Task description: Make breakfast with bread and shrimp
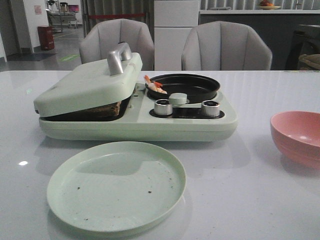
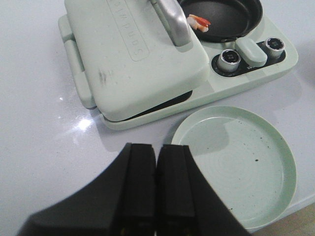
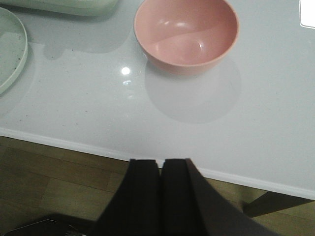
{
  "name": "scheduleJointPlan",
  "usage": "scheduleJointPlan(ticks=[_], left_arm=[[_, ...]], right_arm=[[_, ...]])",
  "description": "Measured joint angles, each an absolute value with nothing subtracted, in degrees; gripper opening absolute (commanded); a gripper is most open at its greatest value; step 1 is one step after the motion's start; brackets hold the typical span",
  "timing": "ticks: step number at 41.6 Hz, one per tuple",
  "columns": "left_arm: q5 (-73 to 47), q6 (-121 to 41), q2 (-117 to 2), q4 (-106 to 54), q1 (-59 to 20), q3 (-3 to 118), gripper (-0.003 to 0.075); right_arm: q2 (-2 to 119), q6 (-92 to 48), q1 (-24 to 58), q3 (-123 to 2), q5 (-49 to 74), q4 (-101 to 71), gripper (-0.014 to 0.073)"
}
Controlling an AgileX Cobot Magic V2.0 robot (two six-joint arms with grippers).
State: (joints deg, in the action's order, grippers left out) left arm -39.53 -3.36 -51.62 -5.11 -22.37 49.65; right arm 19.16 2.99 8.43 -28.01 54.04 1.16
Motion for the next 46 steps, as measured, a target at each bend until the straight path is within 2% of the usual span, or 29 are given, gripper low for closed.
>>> scheduleJointPlan(ticks=[9, 15, 23, 34, 46], left_arm=[[-37.93, -3.31, -51.43, -3.07, -22.16, 48.93, 0.0101], [-32.35, -3.31, -47.28, 0.00, -17.66, 43.54, 0.0101], [-22.39, -3.31, -34.57, 0.71, -9.23, 29.24, 0.0101], [-10.53, -3.31, -13.12, 0.43, -3.21, 8.79, 0.0101], [-5.77, -3.31, -0.63, -2.08, -0.27, -0.09, 0.0101]], right_arm=[[19.16, 2.99, 8.51, -28.01, 54.04, 1.16, 0.0049], [19.16, 2.99, 8.76, -28.01, 54.04, 1.16, 0.0049], [19.16, 2.99, 8.76, -28.01, 54.04, 1.16, 0.0049], [19.16, 2.99, 8.76, -28.01, 54.04, 1.16, 0.0049], [19.16, 2.99, 8.76, -28.01, 54.04, 1.16, 0.0049]])
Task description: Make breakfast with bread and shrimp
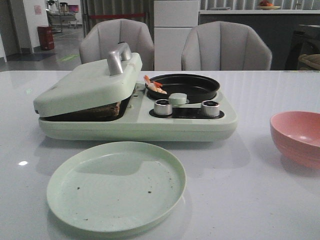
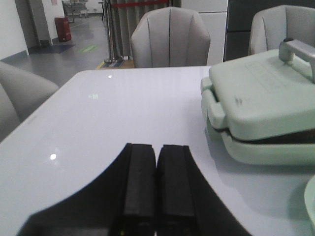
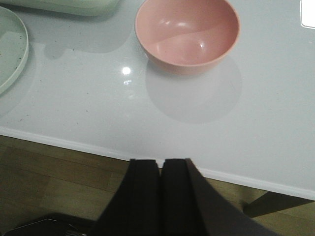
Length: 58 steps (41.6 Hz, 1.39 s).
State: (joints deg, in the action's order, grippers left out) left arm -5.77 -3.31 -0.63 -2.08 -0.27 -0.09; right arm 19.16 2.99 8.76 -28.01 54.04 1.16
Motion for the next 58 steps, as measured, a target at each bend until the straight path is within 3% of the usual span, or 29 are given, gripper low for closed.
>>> scheduleJointPlan(ticks=[58], left_arm=[[-2.66, -3.31, 0.25, -2.43, 0.36, -0.09, 0.0101]], right_arm=[[16.99, 3.08, 7.35, -27.59, 51.64, 1.39, 0.0049]])
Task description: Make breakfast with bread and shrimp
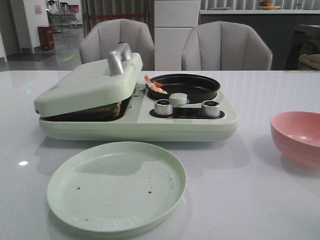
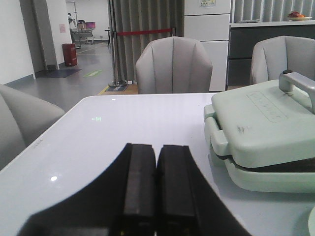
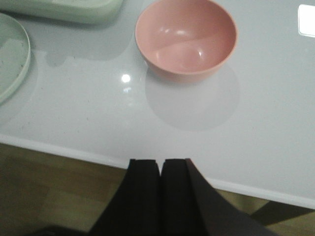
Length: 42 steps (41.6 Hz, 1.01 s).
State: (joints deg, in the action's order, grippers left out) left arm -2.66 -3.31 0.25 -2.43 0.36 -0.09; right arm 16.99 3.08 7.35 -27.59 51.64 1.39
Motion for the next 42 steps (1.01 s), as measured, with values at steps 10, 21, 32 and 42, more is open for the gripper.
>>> scheduleJointPlan(ticks=[10, 21, 32, 42], left_arm=[[-2.57, -3.31, 0.25, -2.43, 0.36, -0.09, 0.0101], [-2.57, -3.31, 0.25, -2.43, 0.36, -0.09, 0.0101], [-2.57, -3.31, 0.25, -2.43, 0.36, -0.09, 0.0101], [-2.57, -3.31, 0.25, -2.43, 0.36, -0.09, 0.0101]], right_arm=[[7.27, 3.08, -0.13, -17.09, 32.77, 1.57, 0.0049], [-0.53, 3.08, -3.06, -0.87, 13.09, 1.67, 0.0049], [-0.53, 3.08, -3.19, 1.61, 6.06, 1.54, 0.0049], [-0.53, 3.08, -3.19, 1.61, 2.28, 1.32, 0.0049]])
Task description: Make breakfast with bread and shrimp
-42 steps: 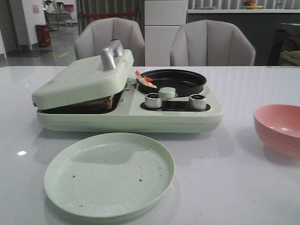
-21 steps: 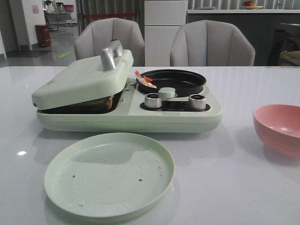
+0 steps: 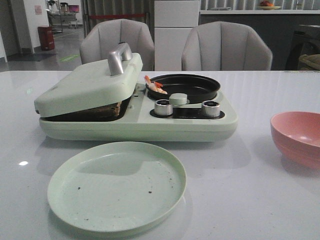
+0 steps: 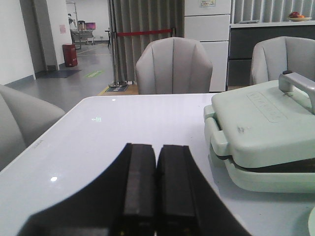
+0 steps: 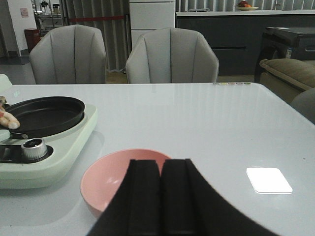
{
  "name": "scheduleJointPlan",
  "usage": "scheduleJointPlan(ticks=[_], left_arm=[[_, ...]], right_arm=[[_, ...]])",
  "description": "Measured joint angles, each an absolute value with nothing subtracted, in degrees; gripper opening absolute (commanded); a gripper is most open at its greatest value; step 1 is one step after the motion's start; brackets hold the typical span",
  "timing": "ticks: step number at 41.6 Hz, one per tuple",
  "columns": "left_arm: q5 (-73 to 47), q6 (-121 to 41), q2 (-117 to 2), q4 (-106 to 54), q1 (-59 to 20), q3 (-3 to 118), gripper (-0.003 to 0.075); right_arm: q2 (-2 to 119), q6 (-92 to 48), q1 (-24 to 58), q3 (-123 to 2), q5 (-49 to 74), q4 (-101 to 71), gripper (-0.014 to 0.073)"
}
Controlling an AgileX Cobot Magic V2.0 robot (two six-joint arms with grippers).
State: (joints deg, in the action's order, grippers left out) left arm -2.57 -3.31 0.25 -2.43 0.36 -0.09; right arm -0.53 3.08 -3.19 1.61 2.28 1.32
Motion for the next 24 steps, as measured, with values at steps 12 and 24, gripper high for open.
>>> scheduleJointPlan(ticks=[12, 24], left_arm=[[-2.57, -3.31, 0.25, -2.43, 0.36, -0.09, 0.0101], [-2.57, -3.31, 0.25, -2.43, 0.36, -0.09, 0.0101]], right_arm=[[-0.53, 3.08, -3.19, 1.61, 2.06, 1.32, 0.0049], [-0.53, 3.08, -3.19, 1.61, 2.00, 1.32, 0.0049]])
